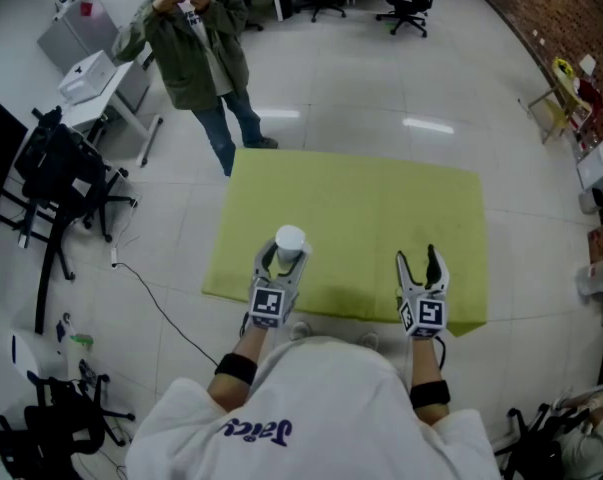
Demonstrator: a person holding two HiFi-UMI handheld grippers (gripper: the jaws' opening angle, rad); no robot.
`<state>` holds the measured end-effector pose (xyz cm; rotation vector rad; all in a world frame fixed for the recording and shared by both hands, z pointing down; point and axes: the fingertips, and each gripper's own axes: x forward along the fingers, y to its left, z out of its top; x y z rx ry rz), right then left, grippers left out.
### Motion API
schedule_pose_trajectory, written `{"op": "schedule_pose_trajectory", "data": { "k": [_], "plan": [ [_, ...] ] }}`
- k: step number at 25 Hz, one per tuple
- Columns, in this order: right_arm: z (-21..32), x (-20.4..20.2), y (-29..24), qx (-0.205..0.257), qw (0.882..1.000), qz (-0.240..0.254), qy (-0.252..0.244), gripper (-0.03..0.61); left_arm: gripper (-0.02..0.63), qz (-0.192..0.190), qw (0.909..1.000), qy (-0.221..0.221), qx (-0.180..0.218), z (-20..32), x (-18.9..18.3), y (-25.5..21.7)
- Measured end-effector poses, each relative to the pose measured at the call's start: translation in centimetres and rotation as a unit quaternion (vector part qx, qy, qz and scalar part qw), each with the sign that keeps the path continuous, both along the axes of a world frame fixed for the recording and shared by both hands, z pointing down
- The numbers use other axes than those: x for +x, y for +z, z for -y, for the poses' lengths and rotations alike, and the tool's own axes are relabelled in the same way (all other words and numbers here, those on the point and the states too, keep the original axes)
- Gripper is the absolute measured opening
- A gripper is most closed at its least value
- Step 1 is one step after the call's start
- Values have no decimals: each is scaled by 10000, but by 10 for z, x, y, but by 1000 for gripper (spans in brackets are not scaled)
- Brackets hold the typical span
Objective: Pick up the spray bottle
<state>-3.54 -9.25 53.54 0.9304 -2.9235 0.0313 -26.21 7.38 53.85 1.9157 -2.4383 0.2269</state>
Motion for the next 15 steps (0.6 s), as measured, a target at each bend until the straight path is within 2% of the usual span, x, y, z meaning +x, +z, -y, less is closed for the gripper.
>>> {"op": "schedule_pose_trajectory", "data": {
  "k": [15],
  "plan": [
    [-3, 5, -19, 39, 9999, 167, 21, 333, 272, 204, 9996, 13, 197, -2, -4, -30]
  ]
}}
